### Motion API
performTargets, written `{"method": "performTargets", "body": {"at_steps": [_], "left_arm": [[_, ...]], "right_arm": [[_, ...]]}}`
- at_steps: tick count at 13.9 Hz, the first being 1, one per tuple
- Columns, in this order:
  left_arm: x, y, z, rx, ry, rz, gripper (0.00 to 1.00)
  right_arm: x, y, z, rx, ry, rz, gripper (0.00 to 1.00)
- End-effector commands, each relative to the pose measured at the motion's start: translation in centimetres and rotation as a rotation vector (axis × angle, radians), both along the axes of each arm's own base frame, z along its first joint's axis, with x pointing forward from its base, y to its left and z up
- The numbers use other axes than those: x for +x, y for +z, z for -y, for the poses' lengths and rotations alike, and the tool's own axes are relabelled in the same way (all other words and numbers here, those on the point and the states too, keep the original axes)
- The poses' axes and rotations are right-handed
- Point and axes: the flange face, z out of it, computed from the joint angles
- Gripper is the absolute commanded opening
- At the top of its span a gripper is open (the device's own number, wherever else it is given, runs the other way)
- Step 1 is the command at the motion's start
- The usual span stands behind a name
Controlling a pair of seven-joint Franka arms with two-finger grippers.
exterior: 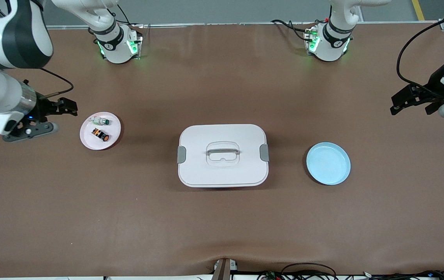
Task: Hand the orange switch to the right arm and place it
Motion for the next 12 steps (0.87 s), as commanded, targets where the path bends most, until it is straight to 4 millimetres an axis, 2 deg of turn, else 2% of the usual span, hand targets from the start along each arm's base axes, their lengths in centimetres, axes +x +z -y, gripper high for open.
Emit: {"method": "performTargets", "body": {"at_steps": [1, 4, 6, 10, 12], "left_arm": [[-0.6, 0.3, -0.2, 0.022, -0.021, -0.001, 1.00], [-0.6, 0.3, -0.2, 0.022, -0.021, -0.001, 1.00], [-0.6, 0.3, -0.2, 0.022, -0.021, -0.001, 1.00], [-0.5, 0.2, -0.2, 0.022, -0.021, -0.003, 1.00], [-0.5, 0.2, -0.2, 0.022, -0.019, -0.003, 1.00]], "right_arm": [[0.9, 4.2, 1.8, -0.028, -0.097, 0.036, 1.00], [1.1, 9.3, 3.5, -0.013, -0.135, 0.115, 1.00], [0.7, 12.0, 5.1, -0.002, -0.164, 0.143, 1.00], [0.7, 13.9, 5.1, 0.000, -0.165, 0.183, 1.00], [0.5, 13.9, 5.3, 0.004, -0.168, 0.174, 1.00]]}}
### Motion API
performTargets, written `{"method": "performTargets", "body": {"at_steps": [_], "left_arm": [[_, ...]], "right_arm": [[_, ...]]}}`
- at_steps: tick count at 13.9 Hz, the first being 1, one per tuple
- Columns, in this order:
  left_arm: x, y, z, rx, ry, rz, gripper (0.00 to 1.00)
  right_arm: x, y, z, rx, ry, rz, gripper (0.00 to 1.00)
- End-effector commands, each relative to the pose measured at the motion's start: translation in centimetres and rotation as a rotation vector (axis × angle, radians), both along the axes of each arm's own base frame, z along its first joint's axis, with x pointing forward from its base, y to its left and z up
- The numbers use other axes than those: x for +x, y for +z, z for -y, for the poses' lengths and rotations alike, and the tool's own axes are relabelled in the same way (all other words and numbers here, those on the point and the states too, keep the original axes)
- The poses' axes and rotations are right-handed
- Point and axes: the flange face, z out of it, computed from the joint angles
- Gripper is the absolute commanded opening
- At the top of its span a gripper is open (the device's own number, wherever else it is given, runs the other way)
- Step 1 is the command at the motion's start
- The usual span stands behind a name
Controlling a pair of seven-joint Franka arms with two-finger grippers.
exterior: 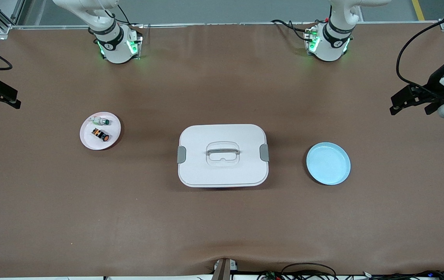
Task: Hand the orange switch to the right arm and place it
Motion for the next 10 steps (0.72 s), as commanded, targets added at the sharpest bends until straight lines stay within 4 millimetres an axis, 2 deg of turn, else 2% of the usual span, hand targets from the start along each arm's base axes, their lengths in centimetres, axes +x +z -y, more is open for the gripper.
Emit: {"method": "performTargets", "body": {"at_steps": [1, 6, 10], "left_arm": [[-0.5, 0.3, -0.2, 0.022, -0.020, -0.001, 1.00], [-0.5, 0.3, -0.2, 0.022, -0.020, -0.001, 1.00], [-0.5, 0.3, -0.2, 0.022, -0.018, -0.001, 1.00]], "right_arm": [[-0.2, 0.2, 0.3, 0.008, -0.024, -0.039, 1.00], [-1.2, 0.1, 0.5, 0.022, -0.043, -0.101, 1.00], [-1.4, 0.8, 2.0, 0.146, -0.189, -0.073, 1.00]]}}
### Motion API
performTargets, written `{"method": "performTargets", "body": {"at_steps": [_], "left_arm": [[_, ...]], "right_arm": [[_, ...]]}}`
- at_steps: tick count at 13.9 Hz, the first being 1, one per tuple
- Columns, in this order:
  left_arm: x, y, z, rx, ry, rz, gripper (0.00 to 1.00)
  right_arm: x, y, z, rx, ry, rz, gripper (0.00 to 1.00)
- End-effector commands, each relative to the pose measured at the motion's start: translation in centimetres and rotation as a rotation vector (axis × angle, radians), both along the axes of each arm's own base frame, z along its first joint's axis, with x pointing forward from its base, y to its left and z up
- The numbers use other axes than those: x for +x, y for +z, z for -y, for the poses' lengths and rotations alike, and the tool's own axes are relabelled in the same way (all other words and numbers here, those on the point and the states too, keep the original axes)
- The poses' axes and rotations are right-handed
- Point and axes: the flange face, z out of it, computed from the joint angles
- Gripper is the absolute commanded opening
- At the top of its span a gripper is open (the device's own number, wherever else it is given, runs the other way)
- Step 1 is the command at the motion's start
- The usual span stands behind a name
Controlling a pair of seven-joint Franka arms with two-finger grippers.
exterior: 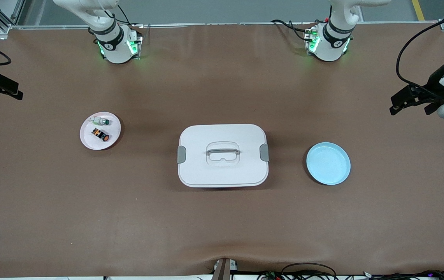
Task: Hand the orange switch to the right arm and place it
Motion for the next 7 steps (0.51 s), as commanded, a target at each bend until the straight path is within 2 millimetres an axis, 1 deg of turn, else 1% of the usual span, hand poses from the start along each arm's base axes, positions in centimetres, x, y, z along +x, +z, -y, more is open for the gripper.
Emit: {"method": "performTargets", "body": {"at_steps": [1, 3, 5, 7], "left_arm": [[-0.45, 0.36, -0.18, 0.022, -0.019, 0.001, 1.00], [-0.45, 0.28, -0.18, 0.022, -0.017, 0.000, 1.00], [-0.49, 0.25, -0.18, 0.022, -0.019, -0.003, 1.00], [-0.48, 0.33, -0.18, 0.022, -0.019, -0.002, 1.00]], "right_arm": [[-0.08, 1.16, 1.12, 0.070, -0.079, 0.025, 1.00], [0.07, 1.46, 0.78, 0.052, -0.059, 0.048, 1.00], [-0.28, 2.05, 0.73, 0.033, -0.039, 0.060, 1.00], [-0.30, 2.15, 1.02, 0.009, 0.053, 0.067, 1.00]]}}
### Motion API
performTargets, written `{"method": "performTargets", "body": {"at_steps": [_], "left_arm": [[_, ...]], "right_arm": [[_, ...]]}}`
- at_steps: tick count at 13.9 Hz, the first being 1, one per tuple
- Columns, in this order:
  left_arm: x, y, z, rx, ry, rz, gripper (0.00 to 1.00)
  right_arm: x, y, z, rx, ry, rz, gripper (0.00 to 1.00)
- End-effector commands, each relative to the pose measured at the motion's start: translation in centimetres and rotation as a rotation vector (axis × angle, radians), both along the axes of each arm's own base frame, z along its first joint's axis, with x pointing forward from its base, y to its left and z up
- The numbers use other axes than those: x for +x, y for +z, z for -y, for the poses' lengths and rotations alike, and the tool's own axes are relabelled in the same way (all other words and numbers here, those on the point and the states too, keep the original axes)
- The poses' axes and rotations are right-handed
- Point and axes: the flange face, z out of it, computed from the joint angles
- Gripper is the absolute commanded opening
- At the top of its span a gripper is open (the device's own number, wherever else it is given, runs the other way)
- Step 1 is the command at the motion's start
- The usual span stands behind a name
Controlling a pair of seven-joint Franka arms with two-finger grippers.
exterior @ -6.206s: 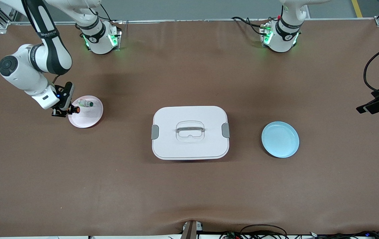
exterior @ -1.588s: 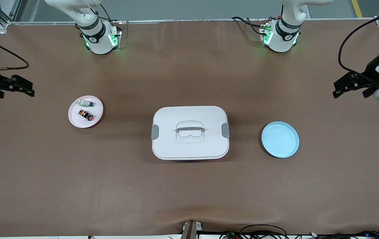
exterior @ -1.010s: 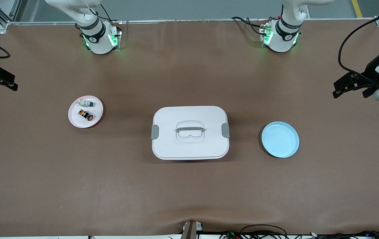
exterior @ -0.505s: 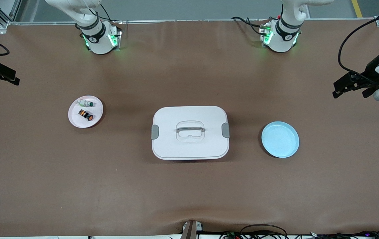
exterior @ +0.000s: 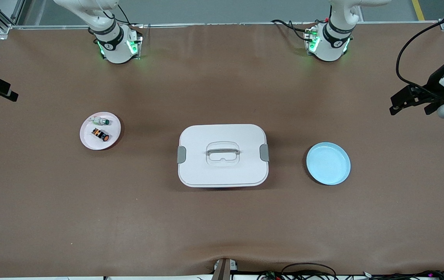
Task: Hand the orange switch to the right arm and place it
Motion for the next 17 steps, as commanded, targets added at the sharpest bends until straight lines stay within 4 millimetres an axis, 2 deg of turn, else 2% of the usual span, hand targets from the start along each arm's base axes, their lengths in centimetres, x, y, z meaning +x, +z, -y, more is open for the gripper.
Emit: {"method": "performTargets", "body": {"at_steps": [1, 6, 10, 15, 17], "left_arm": [[-0.5, 0.4, -0.2, 0.022, -0.019, 0.000, 1.00], [-0.5, 0.4, -0.2, 0.022, -0.021, 0.000, 1.00], [-0.4, 0.3, -0.2, 0.022, -0.019, -0.001, 1.00], [-0.4, 0.3, -0.2, 0.022, -0.021, -0.001, 1.00], [-0.4, 0.3, -0.1, 0.020, -0.020, -0.001, 1.00]], "right_arm": [[-0.3, 0.9, 0.3, -0.033, 0.085, 0.026, 1.00], [-0.6, 1.8, -0.7, -0.041, 0.104, 0.052, 1.00], [-0.9, 2.6, -3.7, -0.145, 0.154, 0.065, 1.00], [-1.0, 2.7, -2.0, -0.135, 0.119, 0.066, 1.00], [-1.0, 2.6, -1.8, -0.130, 0.115, 0.067, 1.00]]}}
